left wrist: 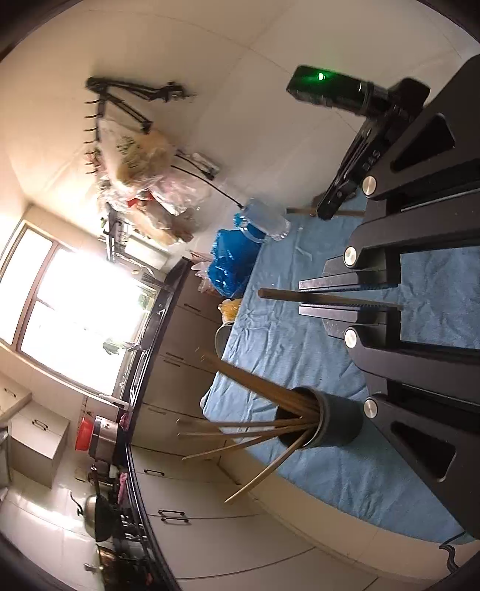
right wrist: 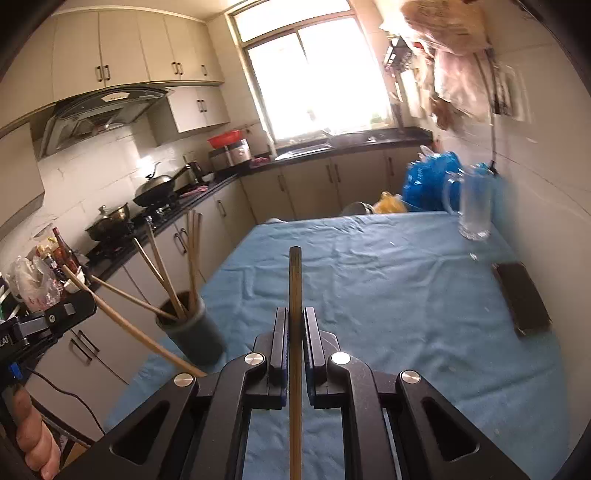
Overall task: Organize utensils
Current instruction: 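Carry both chopsticks over the black holder and lower them in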
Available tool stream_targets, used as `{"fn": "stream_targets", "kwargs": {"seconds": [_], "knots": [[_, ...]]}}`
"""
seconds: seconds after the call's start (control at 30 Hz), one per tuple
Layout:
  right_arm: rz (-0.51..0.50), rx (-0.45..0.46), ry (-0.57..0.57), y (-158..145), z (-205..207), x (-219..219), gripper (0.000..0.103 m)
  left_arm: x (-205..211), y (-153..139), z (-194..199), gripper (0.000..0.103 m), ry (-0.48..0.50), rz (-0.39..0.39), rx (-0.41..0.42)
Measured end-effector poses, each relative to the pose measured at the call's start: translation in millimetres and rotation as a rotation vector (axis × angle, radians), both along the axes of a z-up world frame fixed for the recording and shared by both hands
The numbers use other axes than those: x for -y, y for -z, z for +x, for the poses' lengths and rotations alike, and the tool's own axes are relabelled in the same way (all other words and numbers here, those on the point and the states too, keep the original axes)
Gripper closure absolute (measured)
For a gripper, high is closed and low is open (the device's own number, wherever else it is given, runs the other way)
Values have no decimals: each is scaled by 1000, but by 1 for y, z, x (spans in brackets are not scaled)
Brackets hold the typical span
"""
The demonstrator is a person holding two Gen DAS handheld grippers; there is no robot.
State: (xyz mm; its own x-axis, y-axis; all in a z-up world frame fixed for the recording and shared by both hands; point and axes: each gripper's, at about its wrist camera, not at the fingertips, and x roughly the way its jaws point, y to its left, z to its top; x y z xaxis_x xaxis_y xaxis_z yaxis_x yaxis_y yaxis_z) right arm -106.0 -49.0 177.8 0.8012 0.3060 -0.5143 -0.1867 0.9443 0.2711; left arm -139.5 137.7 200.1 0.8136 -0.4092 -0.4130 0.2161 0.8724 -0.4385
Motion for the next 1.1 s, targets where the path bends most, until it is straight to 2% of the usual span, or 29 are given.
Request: {"fn": "stream_targets", "kwargs": {"seconds": [0.2,0.4,0.57,0.73,0.9,1.1], "knots": [[51,56,-54,-25,37,-34,95,-44,-33,1,98,-48,-24,50],[127,142,-135,-52,75,-85,95,-82,-75,6,98,-132,15,130],[155,225,-163,-70,101,-130,95,-100,-92,24,98,-177,41,172],[128,324,-120,-74,113,-161,95,-103,-88,56,98,-206,60,169],[101,341,-59,-58,129,-175,95,-101,-63,94,98,-224,98,92],[50,347,-30,-38,143,-184,95,-106,-37,118,98,-222,73,31]]}}
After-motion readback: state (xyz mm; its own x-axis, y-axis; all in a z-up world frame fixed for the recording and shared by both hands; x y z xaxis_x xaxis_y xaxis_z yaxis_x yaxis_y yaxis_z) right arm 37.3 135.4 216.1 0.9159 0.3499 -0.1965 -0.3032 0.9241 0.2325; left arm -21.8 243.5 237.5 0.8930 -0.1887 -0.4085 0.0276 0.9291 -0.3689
